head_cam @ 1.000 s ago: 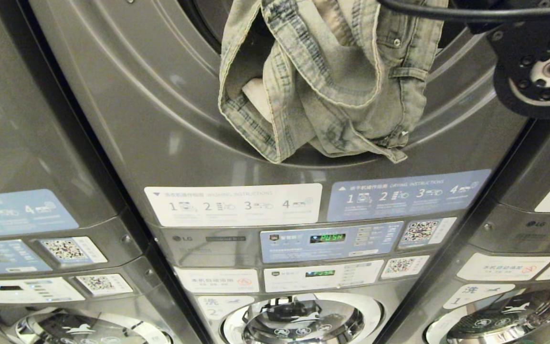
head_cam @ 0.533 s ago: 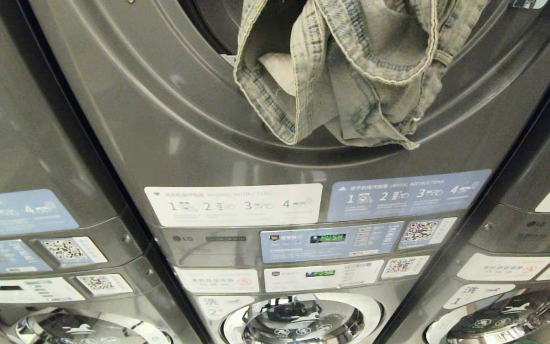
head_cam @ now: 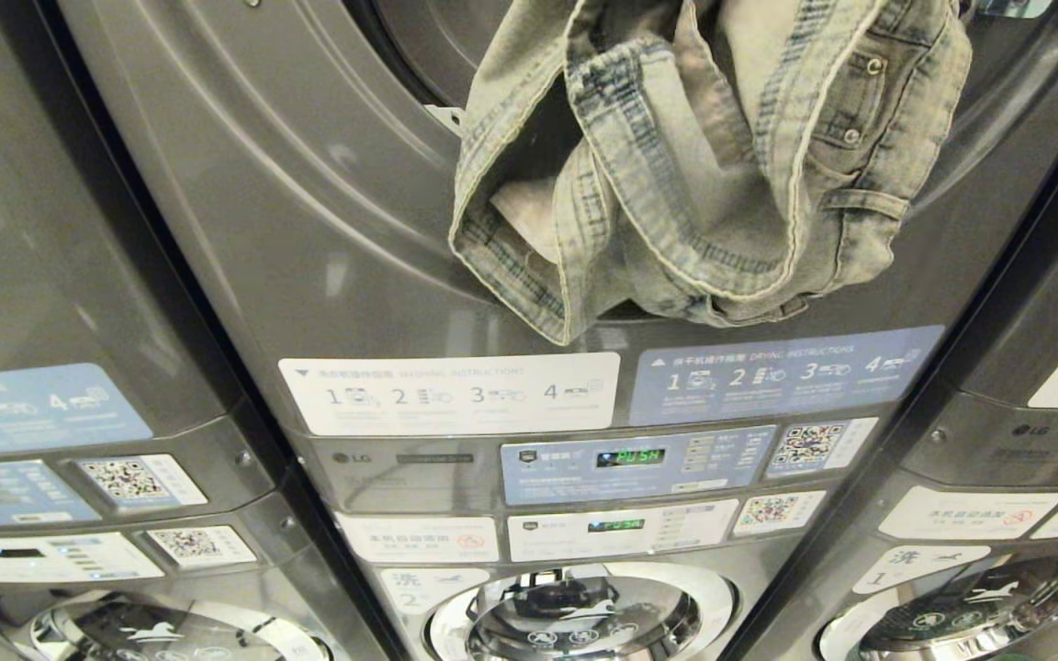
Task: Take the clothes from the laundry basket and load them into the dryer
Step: Put the clothes in the dryer
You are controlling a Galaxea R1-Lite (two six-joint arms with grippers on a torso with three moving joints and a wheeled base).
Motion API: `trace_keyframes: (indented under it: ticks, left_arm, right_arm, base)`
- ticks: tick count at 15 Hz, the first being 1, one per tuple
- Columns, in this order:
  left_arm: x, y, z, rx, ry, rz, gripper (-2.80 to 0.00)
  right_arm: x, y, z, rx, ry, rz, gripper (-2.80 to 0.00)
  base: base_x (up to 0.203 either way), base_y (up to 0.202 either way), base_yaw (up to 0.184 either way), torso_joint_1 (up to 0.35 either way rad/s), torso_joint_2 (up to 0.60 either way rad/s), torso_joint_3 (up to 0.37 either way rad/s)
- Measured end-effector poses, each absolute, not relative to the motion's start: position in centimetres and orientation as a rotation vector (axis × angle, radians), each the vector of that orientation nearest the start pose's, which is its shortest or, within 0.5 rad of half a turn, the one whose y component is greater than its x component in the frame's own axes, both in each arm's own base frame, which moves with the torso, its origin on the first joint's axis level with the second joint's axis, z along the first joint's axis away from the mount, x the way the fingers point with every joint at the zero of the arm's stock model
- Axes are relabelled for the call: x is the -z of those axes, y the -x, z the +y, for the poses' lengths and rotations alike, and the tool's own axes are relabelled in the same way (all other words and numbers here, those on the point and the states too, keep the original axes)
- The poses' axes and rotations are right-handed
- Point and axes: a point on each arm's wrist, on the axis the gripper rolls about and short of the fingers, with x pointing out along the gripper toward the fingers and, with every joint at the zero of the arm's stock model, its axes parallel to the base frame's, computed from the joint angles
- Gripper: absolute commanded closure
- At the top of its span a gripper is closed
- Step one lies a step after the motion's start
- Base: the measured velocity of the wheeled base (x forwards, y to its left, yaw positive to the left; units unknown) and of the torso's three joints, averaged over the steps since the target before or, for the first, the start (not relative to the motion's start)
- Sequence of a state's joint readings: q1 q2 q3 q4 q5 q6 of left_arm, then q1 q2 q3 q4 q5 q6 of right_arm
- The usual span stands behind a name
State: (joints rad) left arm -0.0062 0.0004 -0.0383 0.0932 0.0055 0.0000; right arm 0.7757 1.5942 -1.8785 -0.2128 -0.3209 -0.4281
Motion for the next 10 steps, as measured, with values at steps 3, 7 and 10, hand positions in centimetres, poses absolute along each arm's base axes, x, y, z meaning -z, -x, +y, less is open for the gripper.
trace_keyframes:
  ticks: [3, 7, 10]
  left_arm:
    - [-7.7, 2.6, 0.0, 0.0, 0.0, 0.055, 0.0]
    - [-7.7, 2.6, 0.0, 0.0, 0.0, 0.055, 0.0]
    - [-7.7, 2.6, 0.0, 0.001, 0.0, 0.055, 0.0]
  right_arm:
    - [-45.2, -17.0, 15.8, -0.365, 0.199, -0.452, 0.0]
    - [-44.3, -15.4, 14.3, -0.368, 0.24, -0.436, 0.0]
    - [-44.6, -14.8, 13.7, -0.364, 0.233, -0.45, 0.0]
  base:
    - [0.0, 0.0, 0.0, 0.0, 0.0, 0.0]
    - [0.0, 0.0, 0.0, 0.0, 0.0, 0.0]
    - [0.0, 0.0, 0.0, 0.0, 0.0, 0.0]
